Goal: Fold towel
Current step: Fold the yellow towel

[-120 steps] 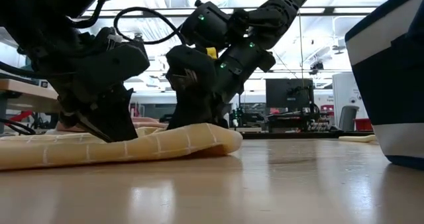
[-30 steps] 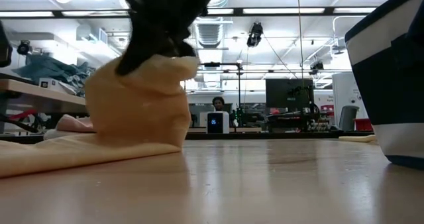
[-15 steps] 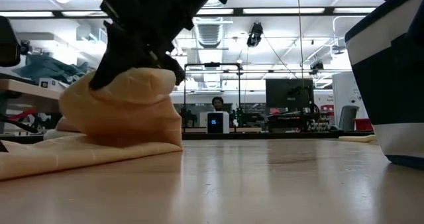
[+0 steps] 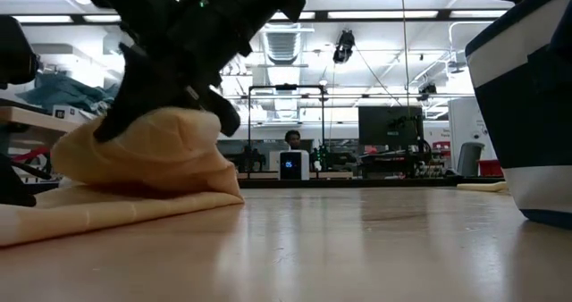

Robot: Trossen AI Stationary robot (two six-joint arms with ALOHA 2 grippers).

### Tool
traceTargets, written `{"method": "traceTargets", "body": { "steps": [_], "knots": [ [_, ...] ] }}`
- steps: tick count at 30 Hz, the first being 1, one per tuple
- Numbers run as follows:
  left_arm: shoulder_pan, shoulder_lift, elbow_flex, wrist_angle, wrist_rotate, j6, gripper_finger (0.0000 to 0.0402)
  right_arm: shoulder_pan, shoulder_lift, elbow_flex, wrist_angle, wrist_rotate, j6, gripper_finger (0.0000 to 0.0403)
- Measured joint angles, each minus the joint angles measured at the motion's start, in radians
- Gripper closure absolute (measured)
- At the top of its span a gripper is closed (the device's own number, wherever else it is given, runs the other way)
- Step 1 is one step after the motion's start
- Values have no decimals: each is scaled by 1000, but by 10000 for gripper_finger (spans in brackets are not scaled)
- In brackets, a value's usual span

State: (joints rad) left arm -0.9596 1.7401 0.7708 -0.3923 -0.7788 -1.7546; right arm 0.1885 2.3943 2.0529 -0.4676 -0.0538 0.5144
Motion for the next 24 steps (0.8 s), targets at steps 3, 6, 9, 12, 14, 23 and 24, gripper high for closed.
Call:
{"method": "traceTargets", "body": {
  "steps": [3,6,9,12,14,23,24],
  "knots": [
    [0,0,0,0,-1,0,402,2,-3,0,27,0,2,396],
    [1,0,-1,0,1,0,402,5,-3,0,39,0,13,396],
    [1,0,0,2,1,5,402,12,-3,0,28,2,10,396],
    [-11,-30,27,-1,5,53,401,16,-3,0,24,9,3,396],
    [-23,-55,66,9,35,97,401,15,-3,0,24,11,2,396],
    [-11,22,77,-4,214,97,401,15,-3,0,27,21,-11,395],
    [-10,31,75,-3,210,75,401,16,-3,0,27,21,-11,395]
  ]
}}
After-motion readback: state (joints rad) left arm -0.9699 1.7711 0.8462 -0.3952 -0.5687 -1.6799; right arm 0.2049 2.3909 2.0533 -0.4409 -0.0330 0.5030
